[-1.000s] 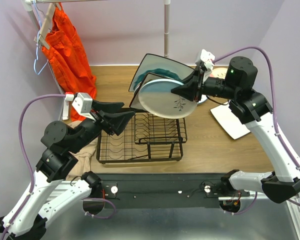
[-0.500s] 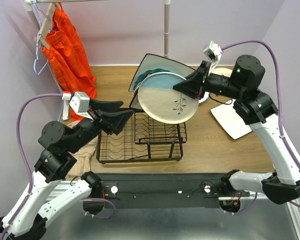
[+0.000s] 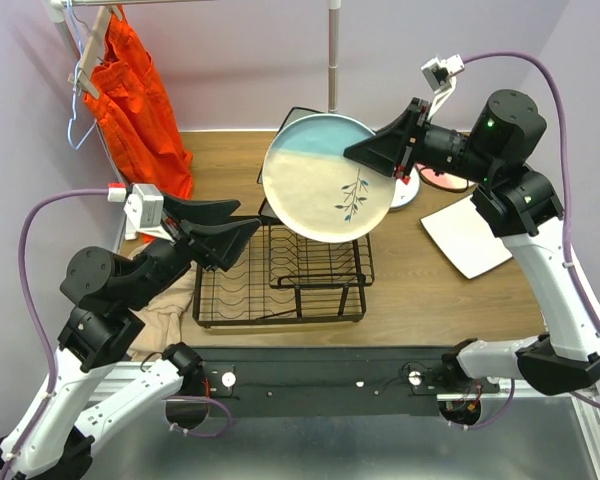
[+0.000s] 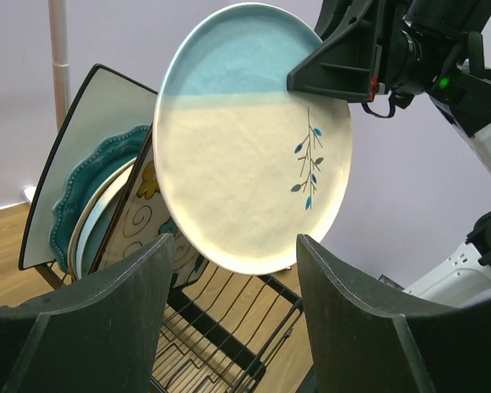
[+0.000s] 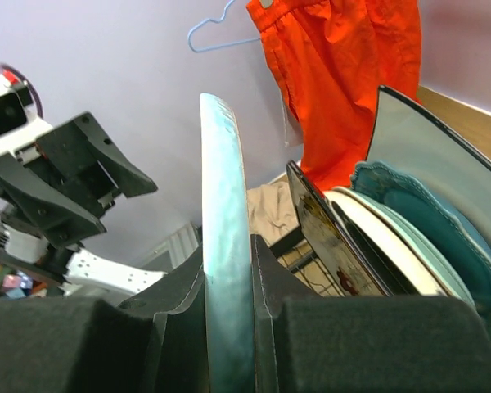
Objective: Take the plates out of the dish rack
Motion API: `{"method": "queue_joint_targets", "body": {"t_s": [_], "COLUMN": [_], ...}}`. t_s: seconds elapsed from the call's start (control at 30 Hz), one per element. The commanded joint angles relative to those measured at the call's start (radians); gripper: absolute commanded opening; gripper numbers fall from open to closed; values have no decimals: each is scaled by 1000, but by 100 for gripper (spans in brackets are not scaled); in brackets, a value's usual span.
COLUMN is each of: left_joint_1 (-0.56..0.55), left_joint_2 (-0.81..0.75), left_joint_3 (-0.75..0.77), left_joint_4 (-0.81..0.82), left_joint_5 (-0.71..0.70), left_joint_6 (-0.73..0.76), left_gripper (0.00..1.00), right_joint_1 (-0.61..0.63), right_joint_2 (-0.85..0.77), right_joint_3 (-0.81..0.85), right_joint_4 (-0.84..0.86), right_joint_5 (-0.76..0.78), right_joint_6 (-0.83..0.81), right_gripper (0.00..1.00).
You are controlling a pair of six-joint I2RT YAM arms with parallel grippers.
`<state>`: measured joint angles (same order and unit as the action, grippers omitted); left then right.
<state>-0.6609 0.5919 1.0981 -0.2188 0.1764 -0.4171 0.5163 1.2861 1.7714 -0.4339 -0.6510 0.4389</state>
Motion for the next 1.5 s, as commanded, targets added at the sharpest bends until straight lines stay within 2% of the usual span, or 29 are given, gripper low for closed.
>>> {"method": "queue_joint_targets", "body": {"t_s": [0.0,0.17,0.37,0.47,0.67,0.8,0.97,1.2,1.47], "left_joint_1": [6,4,4,4,4,4,4,4,4], "left_joint_2": [-12,-12,-21,-24,-23,-24,-21,-15,-7], "left_joint_3": [31,45,60,62,55,54,48,36,-13], "left_joint_4": [-13,-28,-47,-50,-53,-57,-65,-59,-24], "left_joint_5": [18,18,11,3,3,-6,-14,-20,-12], "left_joint_6": [-14,-15,-11,-8,-8,0,6,12,18], "left_gripper": [70,70,70,70,70,70,70,70,70], "right_joint_1": [4,2,-18,-85,-301,-503,-636,-749,-838], "right_joint_2": [28,79,206,267,306,288,217,124,120], "right_joint_3": [108,189,371,433,427,286,73,-145,-325], "right_joint_4": [149,221,245,285,424,570,773,807,819], "right_joint_5": [83,168,209,189,133,105,99,218,330], "right_joint_6": [142,207,279,374,539,679,832,824,802], "right_gripper": [1,1,1,1,1,1,1,1,1]}}
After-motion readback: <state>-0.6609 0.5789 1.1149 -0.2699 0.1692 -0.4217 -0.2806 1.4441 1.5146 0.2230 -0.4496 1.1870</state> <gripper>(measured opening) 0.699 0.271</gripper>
